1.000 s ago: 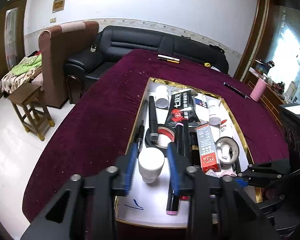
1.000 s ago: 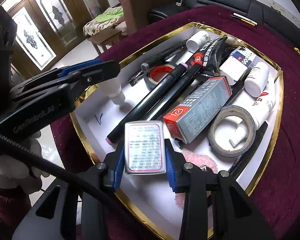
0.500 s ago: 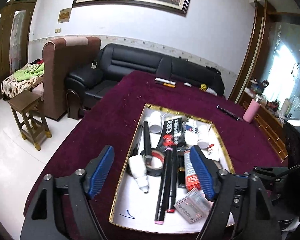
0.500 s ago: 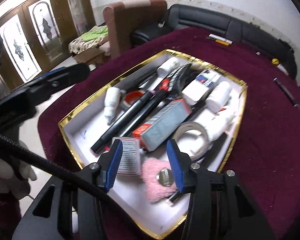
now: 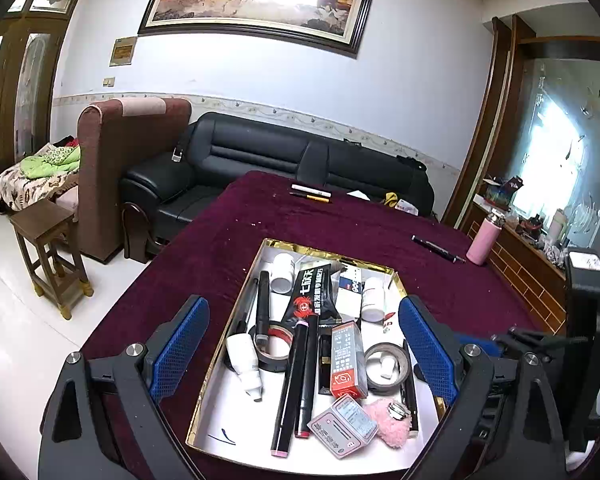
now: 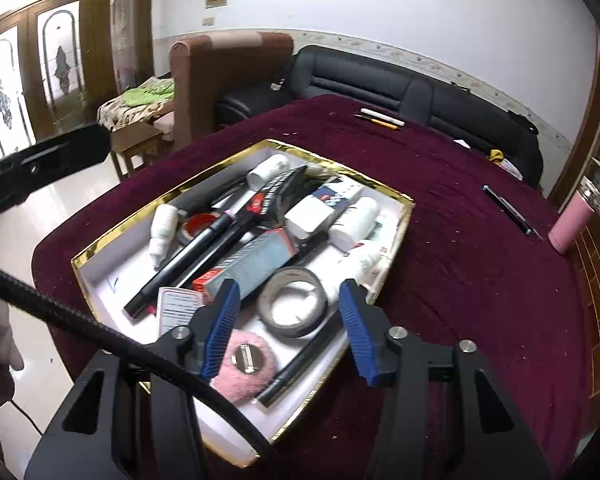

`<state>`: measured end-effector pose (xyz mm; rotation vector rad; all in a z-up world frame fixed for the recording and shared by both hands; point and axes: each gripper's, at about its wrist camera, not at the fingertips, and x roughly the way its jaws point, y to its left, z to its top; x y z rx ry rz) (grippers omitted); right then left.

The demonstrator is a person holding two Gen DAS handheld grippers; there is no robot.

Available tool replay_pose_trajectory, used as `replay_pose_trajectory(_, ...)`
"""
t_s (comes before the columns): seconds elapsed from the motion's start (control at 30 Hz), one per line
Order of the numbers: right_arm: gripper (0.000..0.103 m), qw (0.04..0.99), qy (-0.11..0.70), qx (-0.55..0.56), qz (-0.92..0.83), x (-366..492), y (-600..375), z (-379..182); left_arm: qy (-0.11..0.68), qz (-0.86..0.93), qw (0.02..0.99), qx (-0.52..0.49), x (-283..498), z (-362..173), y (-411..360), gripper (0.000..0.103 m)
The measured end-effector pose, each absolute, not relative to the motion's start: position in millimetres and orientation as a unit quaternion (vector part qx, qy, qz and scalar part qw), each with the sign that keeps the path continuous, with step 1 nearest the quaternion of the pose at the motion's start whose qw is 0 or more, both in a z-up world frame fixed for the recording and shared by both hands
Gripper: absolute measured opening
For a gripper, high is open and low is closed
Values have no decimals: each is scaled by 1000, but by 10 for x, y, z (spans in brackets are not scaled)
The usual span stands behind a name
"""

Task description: Organize objects

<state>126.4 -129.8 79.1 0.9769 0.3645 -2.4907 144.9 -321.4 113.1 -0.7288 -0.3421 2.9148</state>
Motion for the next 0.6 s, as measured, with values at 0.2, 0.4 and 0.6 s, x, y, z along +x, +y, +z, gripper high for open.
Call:
replay_pose_trajectory(0.2,54,209,121,353,-904,1242,-1176,803,-106,962,56,-244,1479,1151,-3109,93)
replay_pose_trajectory(0.4,54,205,114,351,-907,1240,-1102,830,-99,963,56,-244,1503,1176,-3007,93)
replay_pose_trajectory(0.6,55,199,113,353,-907,1224,-1075,820,-95,963,54,-248,1523,1178,-2942,93)
